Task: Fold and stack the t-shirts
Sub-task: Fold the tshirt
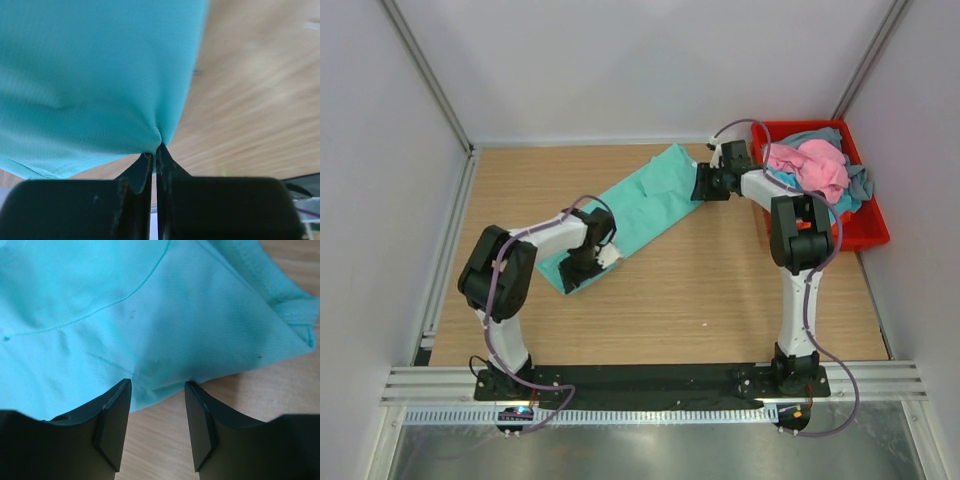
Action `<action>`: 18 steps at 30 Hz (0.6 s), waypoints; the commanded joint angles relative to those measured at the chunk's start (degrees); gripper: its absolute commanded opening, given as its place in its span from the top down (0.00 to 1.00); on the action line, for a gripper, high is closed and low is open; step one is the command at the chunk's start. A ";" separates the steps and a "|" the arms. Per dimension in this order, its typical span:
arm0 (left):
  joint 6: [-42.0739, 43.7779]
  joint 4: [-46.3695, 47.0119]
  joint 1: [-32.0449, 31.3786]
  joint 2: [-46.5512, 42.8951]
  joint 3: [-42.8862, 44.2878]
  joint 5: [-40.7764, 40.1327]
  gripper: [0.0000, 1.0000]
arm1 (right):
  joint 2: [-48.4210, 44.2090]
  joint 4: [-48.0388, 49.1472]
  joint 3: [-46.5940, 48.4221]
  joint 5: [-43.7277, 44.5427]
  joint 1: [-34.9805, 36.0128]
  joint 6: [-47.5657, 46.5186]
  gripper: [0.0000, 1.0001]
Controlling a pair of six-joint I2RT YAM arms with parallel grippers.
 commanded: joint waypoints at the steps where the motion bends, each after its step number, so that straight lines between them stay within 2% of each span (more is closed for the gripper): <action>1: -2.53 -4.65 -5.93 -3.16 0.16 2.97 1.00 | 5.89 -3.98 6.23 1.31 0.44 0.47 0.47; 8: -7.10 -7.12 -19.10 -2.29 4.46 4.81 1.00 | 11.53 -7.32 16.35 0.69 1.75 1.09 0.47; 18: -5.97 -7.21 -28.78 6.24 12.38 7.45 1.00 | 15.30 -9.96 23.56 0.52 3.16 0.56 0.47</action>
